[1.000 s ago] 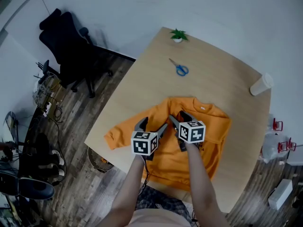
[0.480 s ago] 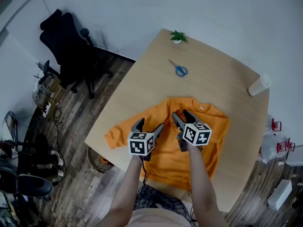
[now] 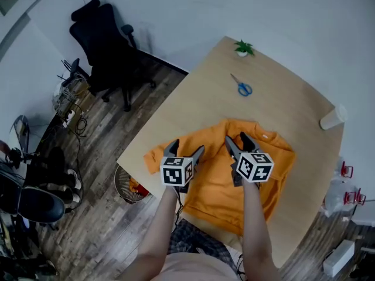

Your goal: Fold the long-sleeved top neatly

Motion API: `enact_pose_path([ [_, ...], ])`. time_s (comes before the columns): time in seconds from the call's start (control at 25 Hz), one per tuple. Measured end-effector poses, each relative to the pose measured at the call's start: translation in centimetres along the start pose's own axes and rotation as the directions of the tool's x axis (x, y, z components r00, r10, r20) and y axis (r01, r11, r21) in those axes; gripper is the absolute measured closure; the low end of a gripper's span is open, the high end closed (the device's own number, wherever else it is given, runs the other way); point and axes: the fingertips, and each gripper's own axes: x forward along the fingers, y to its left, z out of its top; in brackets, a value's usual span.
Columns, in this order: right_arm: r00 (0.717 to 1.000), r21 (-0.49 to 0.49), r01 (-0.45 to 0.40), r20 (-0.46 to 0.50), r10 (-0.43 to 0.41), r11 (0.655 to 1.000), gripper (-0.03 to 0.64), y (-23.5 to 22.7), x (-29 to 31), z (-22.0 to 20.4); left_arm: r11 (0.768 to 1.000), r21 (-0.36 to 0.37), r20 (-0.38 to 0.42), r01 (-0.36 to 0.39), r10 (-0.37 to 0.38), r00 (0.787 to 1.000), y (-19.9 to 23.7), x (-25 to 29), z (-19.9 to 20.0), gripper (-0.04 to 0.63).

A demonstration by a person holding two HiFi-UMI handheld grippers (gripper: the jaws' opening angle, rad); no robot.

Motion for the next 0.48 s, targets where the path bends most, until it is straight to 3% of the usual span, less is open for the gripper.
enact_pose_path([
  [0.24, 0.997, -0.048, -0.068, -0.039, 0.066, 0.997, 0.348, 4.2, 2.3, -0.7, 0.992, -0.051, 0.017, -0.111, 0.112, 0.994, 5.5, -3.1, -0.3, 0.189],
  [0.48, 0.989, -0.076, -0.131, -0.076, 0.125, 0.989, 0.35, 7.5, 4.6, -1.7, 0.964, -0.121, -0.027, -0.236, 0.235, 0.972, 10.9, -5.8, -3.1, 0.189],
])
